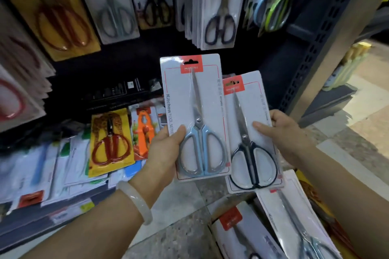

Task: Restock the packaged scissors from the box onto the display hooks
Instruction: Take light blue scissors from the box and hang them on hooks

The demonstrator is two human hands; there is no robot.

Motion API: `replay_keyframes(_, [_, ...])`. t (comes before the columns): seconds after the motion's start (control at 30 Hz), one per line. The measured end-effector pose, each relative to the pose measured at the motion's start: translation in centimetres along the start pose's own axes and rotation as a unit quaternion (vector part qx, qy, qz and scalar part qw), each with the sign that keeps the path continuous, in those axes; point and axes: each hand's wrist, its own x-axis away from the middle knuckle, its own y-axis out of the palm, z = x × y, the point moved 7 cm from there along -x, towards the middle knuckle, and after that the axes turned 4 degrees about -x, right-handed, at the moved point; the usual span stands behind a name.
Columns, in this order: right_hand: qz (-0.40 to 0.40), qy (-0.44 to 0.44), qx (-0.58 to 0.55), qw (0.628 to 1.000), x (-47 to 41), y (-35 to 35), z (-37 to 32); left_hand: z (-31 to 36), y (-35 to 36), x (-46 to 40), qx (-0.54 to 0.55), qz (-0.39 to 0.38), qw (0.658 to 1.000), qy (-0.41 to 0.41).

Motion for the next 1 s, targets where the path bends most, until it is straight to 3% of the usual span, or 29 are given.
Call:
replay_keyframes(0.53, [0.057,-0.103,-0.038,0.992,2.5,13.3,-10.6,7.5,-14.0,-1.9,0.015,-0.01,0.998,0.059])
replay_keyframes(0.8, [0.072,-0.152,-0.003,0.986,2.4,17.8,-14.1,7.5,-17.8,-2.5,0.071,0.007,0.995,0.071])
replay_keyframes(1.0, [0.019,-0.243,-0.013,0.97,0.6,19.5,-17.6,6.7,-18.7,-3.3,0.096,0.032,0.992,0.08])
